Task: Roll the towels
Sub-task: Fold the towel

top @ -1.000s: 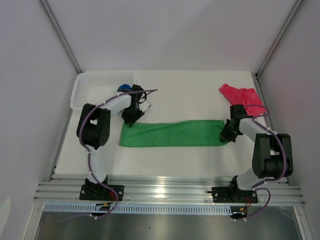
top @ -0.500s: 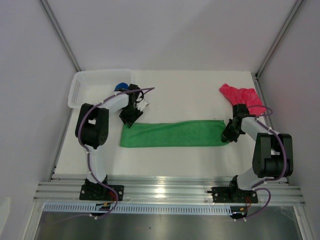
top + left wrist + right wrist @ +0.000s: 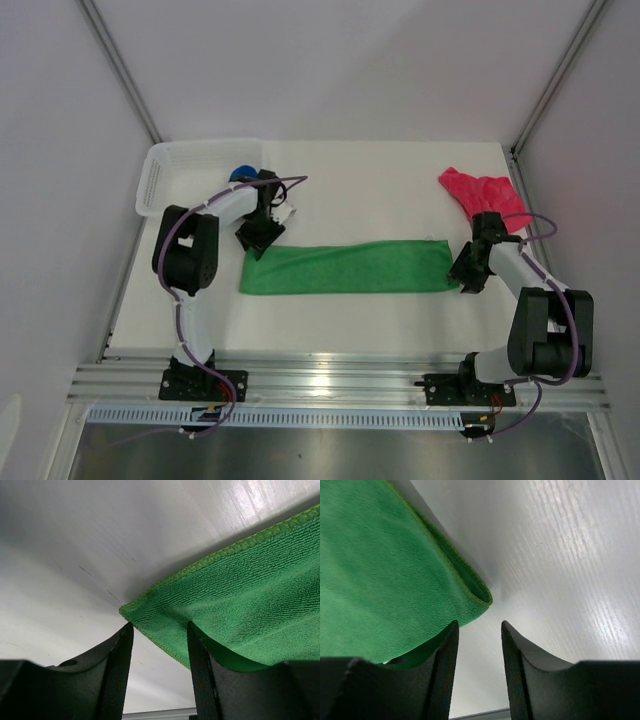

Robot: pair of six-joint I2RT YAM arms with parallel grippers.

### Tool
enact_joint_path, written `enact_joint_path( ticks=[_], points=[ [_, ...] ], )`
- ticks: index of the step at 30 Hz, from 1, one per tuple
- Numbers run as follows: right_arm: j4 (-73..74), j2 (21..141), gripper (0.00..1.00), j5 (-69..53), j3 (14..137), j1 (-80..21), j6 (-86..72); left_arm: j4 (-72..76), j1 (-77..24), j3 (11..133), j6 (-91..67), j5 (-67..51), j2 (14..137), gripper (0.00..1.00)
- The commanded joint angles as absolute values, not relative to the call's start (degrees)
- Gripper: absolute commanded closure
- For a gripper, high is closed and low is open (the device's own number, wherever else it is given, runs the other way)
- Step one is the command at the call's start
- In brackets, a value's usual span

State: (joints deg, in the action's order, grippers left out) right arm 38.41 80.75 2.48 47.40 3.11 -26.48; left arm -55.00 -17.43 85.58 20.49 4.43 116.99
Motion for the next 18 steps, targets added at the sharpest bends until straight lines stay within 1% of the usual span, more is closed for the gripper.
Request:
enact_joint_path(
  ticks=[1,4,6,8,9,11,12,13,14,17,18],
  points=[
    [33.9,84.2,0.57,-0.8,45.4,4.2,-26.9,-55.1,-16.9,87.8,20.3,6.3,117.7,0.49],
    [30.5,86.2,0.57,-2.6,44.5,4.7,-27.8,-54.6,-16.7,87.9,20.9,6.7,118.2,0.49],
    [29.8,87.4,0.60,-2.8,43.9,5.2,-28.5,-54.4,-16.4,88.2,21.1,6.6,118.5,0.50],
    [29.5,87.8,0.69,-3.2,43.4,5.9,-28.7,-53.8,-16.3,87.6,22.2,6.0,118.4,0.52],
    [29.7,87.6,0.73,-3.1,43.2,6.1,-28.7,-53.6,-16.3,87.4,22.5,5.6,118.2,0.57],
    [30.1,86.9,0.80,-2.9,42.9,6.5,-28.0,-53.5,-16.0,86.8,24.0,4.1,117.8,0.64],
    [30.3,86.3,0.81,-2.9,42.7,6.7,-27.6,-53.6,-15.9,86.6,24.7,3.7,117.7,0.71],
    [30.5,86.1,0.82,-2.9,42.6,6.9,-26.8,-53.7,-15.8,86.6,24.9,3.3,117.4,0.74],
    [30.6,85.9,0.83,-2.9,42.6,7.0,-26.5,-53.9,-15.7,86.5,25.0,2.7,117.4,0.82],
    [30.8,85.6,0.86,-2.9,42.5,7.2,-25.4,-54.1,-15.7,86.7,25.0,2.5,117.5,0.97],
    [30.8,85.8,0.87,-2.8,42.5,7.5,-25.1,-54.6,-15.6,86.7,24.9,2.3,117.6,0.99]
  ],
)
